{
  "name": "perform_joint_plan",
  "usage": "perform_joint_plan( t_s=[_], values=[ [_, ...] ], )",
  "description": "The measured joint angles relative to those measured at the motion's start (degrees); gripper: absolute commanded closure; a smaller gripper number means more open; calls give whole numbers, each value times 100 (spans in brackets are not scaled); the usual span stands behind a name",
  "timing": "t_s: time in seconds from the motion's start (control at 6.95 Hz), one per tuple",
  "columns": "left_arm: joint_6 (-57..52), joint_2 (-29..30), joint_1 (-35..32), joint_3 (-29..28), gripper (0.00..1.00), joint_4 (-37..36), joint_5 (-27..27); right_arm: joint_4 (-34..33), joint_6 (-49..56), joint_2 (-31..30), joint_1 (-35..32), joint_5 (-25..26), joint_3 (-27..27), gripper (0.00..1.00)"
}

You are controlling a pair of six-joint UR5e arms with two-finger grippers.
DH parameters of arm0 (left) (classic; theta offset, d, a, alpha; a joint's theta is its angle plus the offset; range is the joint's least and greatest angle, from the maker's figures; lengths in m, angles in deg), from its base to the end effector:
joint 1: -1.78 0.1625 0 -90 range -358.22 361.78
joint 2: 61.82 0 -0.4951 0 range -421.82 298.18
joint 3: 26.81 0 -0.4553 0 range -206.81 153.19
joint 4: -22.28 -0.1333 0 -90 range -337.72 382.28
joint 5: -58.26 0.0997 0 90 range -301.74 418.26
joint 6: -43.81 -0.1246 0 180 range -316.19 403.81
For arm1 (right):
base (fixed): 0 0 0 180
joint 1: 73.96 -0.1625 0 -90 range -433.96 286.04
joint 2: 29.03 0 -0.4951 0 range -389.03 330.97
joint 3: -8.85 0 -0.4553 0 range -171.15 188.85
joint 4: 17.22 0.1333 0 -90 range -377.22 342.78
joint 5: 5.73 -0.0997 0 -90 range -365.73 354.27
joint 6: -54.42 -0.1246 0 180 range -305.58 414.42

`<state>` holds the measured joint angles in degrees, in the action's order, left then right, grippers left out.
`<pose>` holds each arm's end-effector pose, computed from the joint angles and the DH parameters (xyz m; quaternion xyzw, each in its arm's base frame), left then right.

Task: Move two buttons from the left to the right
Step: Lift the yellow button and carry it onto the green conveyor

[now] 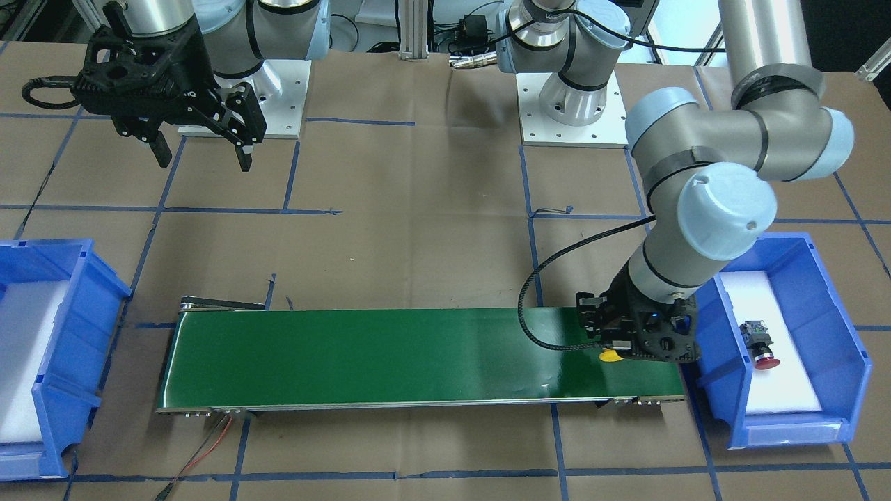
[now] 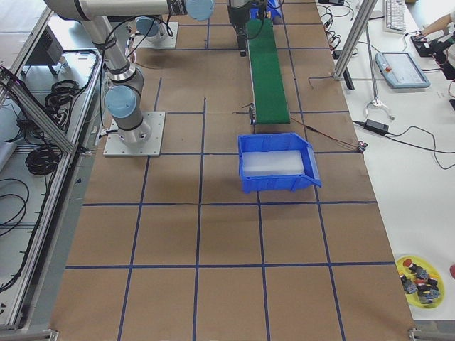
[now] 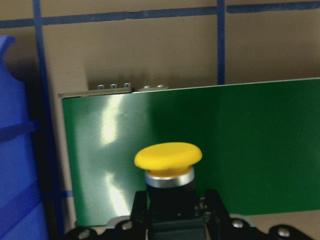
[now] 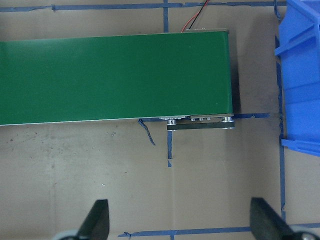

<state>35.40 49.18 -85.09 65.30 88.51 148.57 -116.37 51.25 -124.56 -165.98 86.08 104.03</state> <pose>-0.0944 -0.7035 0.3226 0.0460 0.9989 -0.0055 0.0033 0.1478 -0.5216 0.5517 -0.0113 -0.9964 0.0834 0.0120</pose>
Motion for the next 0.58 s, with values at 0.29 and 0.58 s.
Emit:
perform_joint_plan(
  t_s=[0.29, 0.58],
  values=[
    [-49, 173, -100, 472, 76, -797, 4, -5, -8, 0, 0, -2, 12, 0],
    [-146, 212, -102, 665, 3, -1112, -3, -6, -22, 0, 0, -4, 12, 0]
  ],
)
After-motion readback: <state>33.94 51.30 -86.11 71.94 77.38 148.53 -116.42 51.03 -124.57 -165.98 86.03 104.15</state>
